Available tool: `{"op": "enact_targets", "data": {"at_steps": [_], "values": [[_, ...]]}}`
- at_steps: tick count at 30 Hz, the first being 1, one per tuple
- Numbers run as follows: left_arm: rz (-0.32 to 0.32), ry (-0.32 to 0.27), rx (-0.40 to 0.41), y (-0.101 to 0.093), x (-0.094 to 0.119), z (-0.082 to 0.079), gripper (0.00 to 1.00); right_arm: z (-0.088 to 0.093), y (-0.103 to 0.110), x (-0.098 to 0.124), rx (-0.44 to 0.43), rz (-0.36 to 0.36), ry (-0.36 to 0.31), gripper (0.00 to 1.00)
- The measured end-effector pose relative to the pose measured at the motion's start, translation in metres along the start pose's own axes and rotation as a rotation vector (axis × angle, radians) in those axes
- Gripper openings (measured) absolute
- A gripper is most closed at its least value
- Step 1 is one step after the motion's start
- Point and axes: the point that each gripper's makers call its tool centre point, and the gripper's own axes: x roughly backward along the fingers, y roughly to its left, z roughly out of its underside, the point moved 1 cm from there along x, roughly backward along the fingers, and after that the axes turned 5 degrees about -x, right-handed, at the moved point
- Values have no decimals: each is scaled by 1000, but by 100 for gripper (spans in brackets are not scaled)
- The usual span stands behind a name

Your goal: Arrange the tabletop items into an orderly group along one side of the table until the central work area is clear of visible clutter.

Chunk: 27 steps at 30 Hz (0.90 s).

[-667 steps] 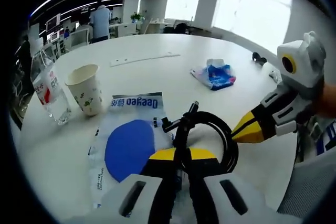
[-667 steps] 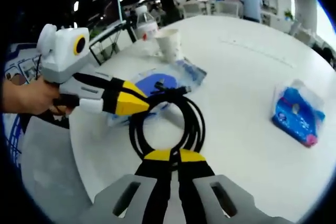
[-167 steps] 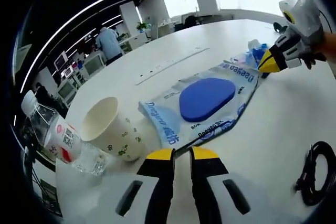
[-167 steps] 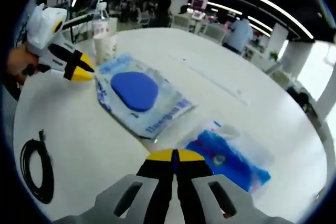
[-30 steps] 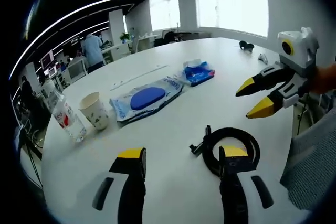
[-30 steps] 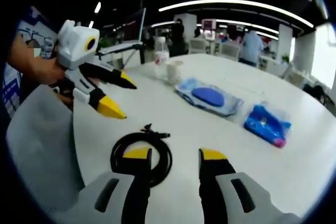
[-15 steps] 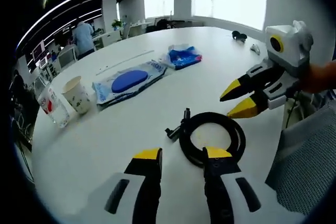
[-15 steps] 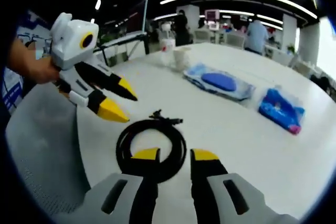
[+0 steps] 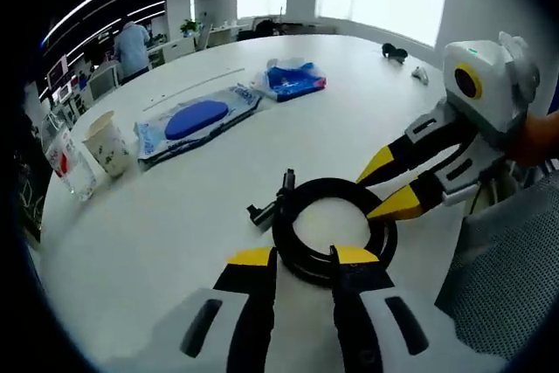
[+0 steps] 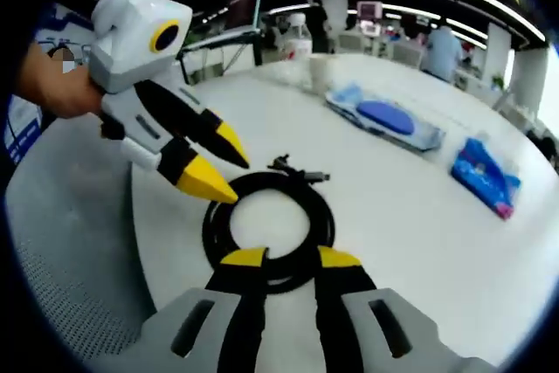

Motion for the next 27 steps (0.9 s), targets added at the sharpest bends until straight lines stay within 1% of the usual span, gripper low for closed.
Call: {"op": "enact_targets", "data": {"at_steps": [2, 3, 4, 5, 8, 9, 10, 12, 14, 15, 16, 18, 20, 21, 23, 27], "values": [[3, 7, 1, -1, -2, 1, 21, 0, -2, 0, -21, 16, 4, 13], [5, 18, 1, -3, -4, 2, 19, 0, -4, -1, -27, 32, 10, 11], [0, 28, 7, -2, -5, 4, 19, 0, -4, -2, -12, 40, 23, 9], [-4, 17, 9, -2, -4, 1, 19, 0, -4, -3, -8, 38, 30, 8], [-22, 30, 22, 3, -7, 3, 17, 0, -4, -4, -31, 48, 57, 8], [-23, 37, 38, 4, -9, 4, 17, -1, -5, -6, -52, 54, 65, 7], [-22, 47, 63, 4, -9, 5, 17, -1, -5, -6, -56, 55, 66, 7], [-36, 56, 65, 6, -10, 3, 14, -1, -7, -5, -80, 56, 70, 5], [-33, 61, 59, 5, -10, 2, 11, -2, -9, -3, -94, 51, 60, 3], [-34, 63, 59, 5, -10, 2, 10, -2, -8, -3, -115, 43, 58, 3], [-40, 57, 51, 7, -9, 1, 9, -1, -9, -3, -125, 41, 58, 2], [-38, 54, 61, 7, -9, 2, 8, -2, -7, -1, -99, 38, 45, 2], [-41, 51, 45, 8, -8, 1, 7, -2, -6, -1, -87, 36, 41, 2], [-43, 46, 33, 8, -7, -1, 7, -3, -6, -1, -88, 34, 36, 2], [-43, 45, 43, 9, -5, -1, 6, -5, -6, 0, -89, 33, 31, 1], [-61, 20, 55, 16, 0, -5, 5, -12, -5, -1, -81, 28, 7, 1]]}}
